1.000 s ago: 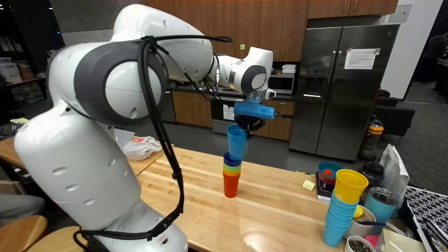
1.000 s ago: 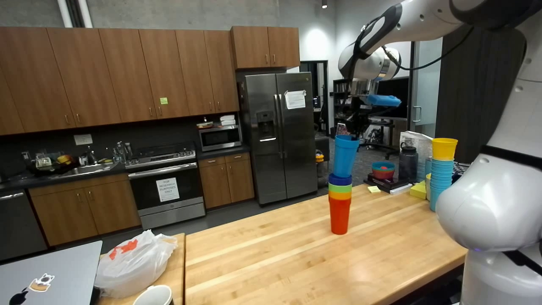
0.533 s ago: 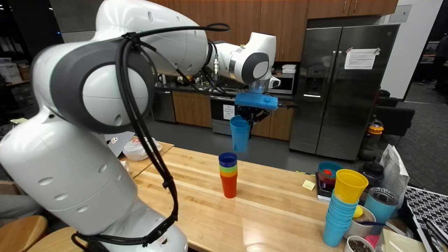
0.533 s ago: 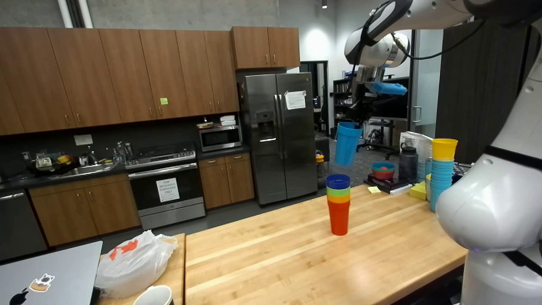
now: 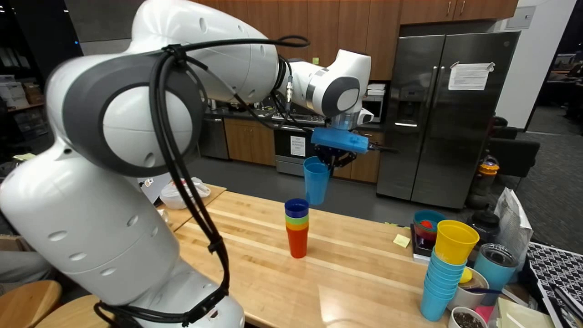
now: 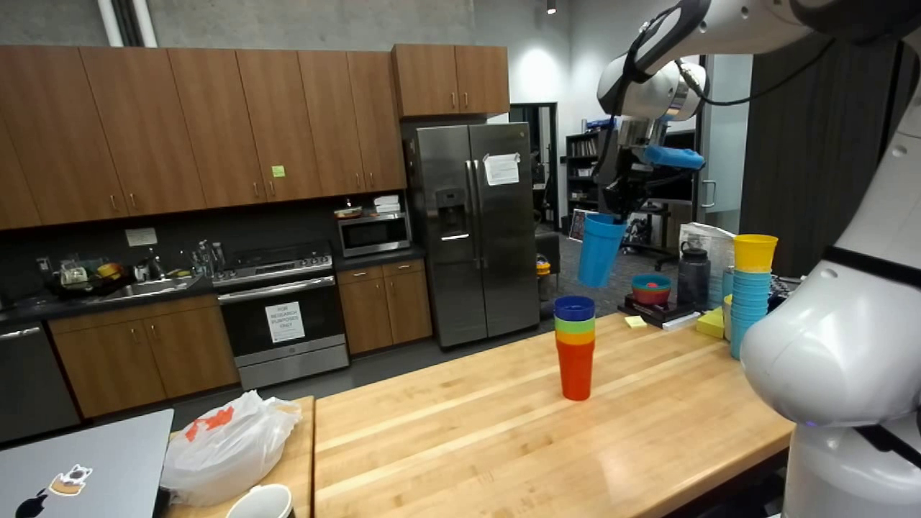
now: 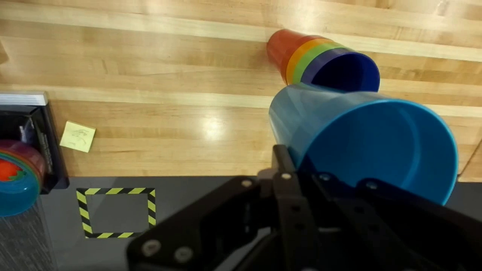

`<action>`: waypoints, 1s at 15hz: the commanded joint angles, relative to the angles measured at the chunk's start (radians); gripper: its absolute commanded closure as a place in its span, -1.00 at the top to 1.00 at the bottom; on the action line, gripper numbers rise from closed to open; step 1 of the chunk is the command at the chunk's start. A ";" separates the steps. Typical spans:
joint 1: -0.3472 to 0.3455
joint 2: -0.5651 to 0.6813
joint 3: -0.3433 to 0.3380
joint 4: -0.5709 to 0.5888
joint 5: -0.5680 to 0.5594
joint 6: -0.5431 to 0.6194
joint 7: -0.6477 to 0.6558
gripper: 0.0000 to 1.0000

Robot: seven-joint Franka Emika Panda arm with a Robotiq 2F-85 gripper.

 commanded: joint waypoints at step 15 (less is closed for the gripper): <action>-0.047 0.027 -0.090 -0.030 0.133 -0.018 -0.065 -0.98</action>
